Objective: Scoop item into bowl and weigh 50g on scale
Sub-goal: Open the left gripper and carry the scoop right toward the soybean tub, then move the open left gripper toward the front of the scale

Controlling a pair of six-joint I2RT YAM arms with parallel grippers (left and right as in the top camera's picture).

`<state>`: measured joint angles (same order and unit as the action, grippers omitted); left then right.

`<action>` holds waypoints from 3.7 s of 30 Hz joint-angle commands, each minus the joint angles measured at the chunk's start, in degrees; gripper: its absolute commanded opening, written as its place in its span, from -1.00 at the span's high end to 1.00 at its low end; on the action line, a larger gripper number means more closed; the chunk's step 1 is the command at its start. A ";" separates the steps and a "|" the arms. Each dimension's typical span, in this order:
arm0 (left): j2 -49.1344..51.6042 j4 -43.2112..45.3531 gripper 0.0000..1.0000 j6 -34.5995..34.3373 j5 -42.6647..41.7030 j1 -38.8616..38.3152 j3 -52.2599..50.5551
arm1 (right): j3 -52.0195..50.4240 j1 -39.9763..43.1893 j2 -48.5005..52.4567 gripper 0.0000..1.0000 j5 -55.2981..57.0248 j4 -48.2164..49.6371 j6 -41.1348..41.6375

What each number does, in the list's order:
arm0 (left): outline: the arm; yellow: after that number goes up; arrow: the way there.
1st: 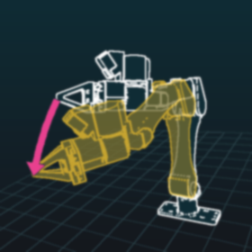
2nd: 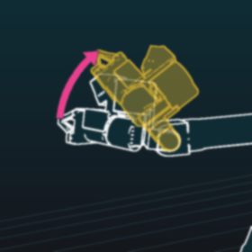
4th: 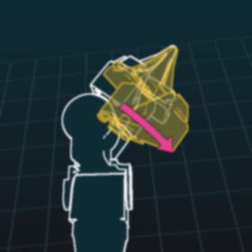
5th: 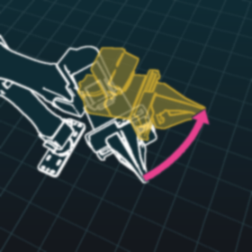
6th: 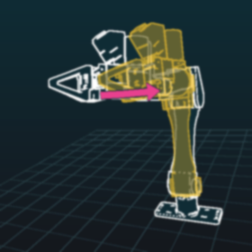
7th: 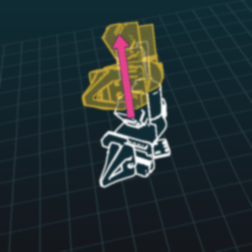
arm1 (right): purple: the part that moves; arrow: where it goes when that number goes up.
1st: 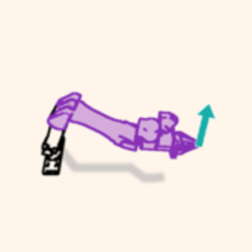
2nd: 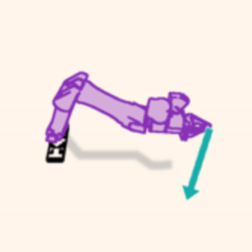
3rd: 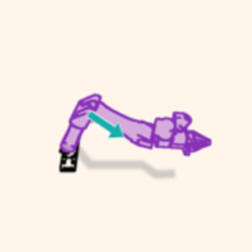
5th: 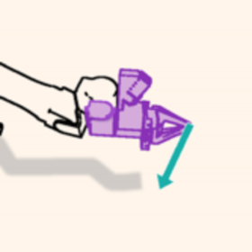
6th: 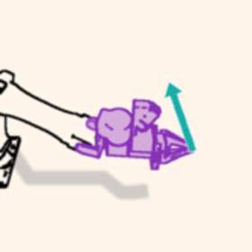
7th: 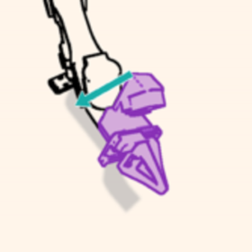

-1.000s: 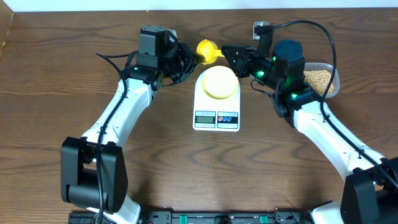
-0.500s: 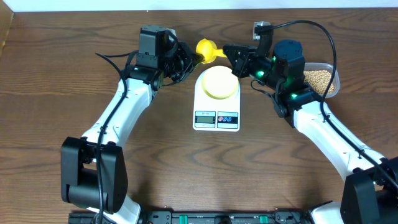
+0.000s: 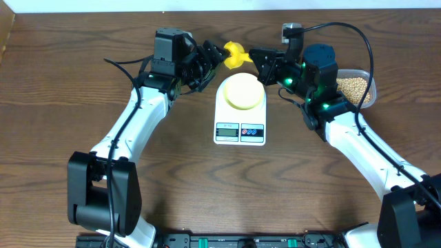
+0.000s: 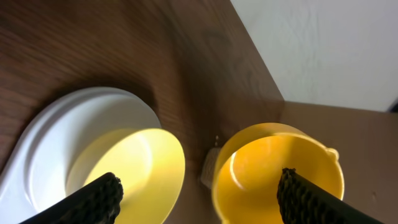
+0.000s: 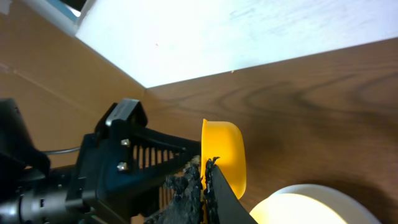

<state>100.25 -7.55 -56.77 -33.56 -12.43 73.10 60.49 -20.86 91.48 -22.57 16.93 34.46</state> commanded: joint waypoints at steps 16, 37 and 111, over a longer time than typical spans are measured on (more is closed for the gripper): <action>-1.14 -0.13 -0.66 0.52 4.96 0.13 1.22 | 1.01 1.01 0.42 0.97 20.28 7.74 -13.97; -1.14 -0.13 -0.67 0.52 4.96 0.13 1.22 | 1.01 2.12 0.39 0.97 20.55 6.34 -14.82; -1.44 -10.45 -0.67 29.00 4.55 0.07 1.25 | 1.01 3.04 0.42 0.98 22.67 2.80 -14.84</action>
<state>100.22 -17.82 -37.95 -27.31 -12.43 73.14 60.51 -18.59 91.50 -0.40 19.53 20.34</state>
